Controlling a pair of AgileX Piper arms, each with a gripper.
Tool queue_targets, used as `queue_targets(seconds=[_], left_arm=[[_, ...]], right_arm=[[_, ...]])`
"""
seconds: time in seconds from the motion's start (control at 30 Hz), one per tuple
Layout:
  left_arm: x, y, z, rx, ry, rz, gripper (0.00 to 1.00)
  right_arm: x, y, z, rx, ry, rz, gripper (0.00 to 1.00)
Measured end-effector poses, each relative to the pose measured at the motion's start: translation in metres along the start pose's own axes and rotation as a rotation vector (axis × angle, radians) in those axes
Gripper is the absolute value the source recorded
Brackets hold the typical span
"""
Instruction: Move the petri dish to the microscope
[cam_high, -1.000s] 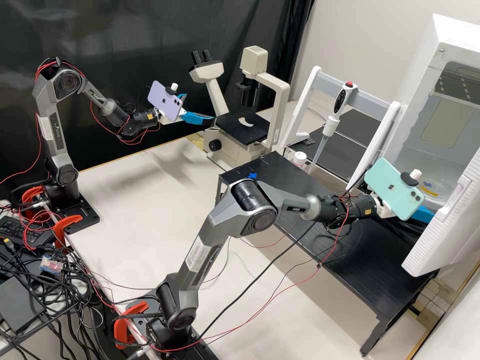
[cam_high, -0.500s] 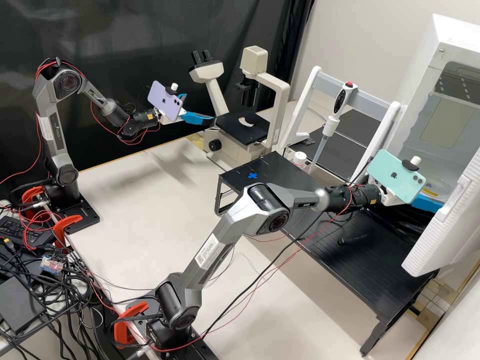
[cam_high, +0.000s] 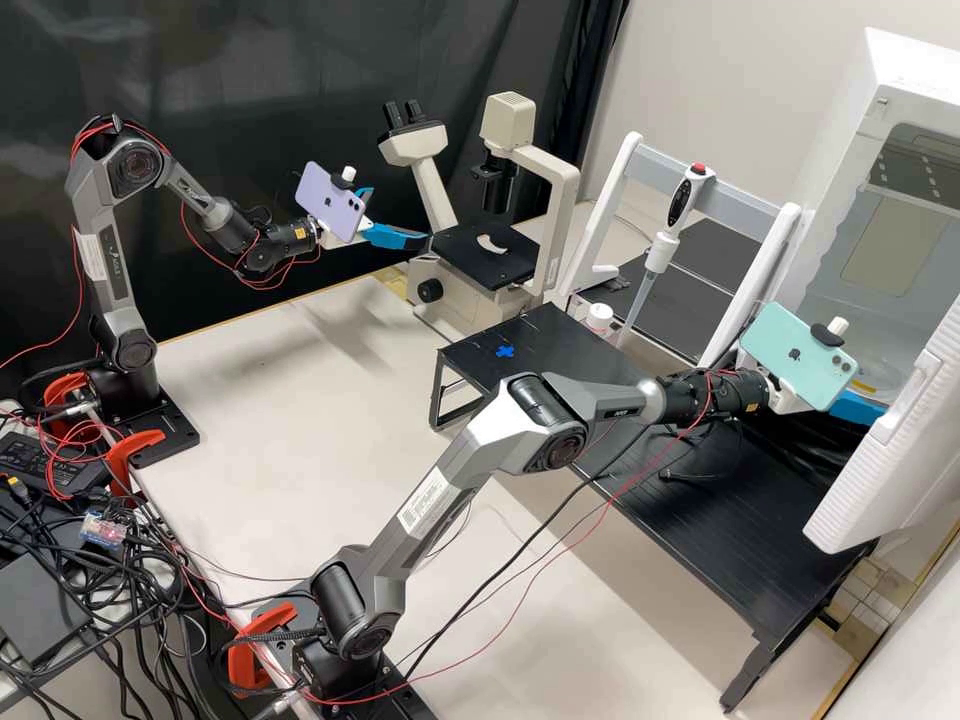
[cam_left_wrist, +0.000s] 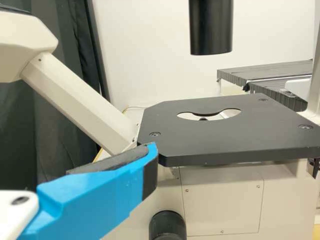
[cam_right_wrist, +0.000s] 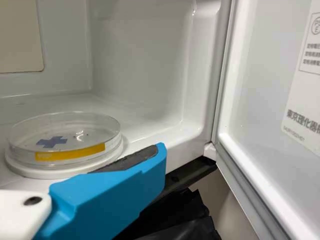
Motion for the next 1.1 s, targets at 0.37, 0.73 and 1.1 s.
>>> queue_targets(seconds=[0.37,0.73,1.1], left_arm=[[0.0,0.0,0.0,0.0,0.0,0.0,1.0],[0.0,0.0,0.0,0.0,0.0,0.0,1.0],[0.0,0.0,0.0,0.0,0.0,0.0,1.0]], right_arm=[[0.0006,0.0007,0.0014,-0.001,0.004,0.0,0.0],[0.0007,0.0003,0.001,-0.007,0.011,-0.002,0.0],[-0.0009,-0.0041,0.0052,-0.004,0.005,-0.013,0.0]])
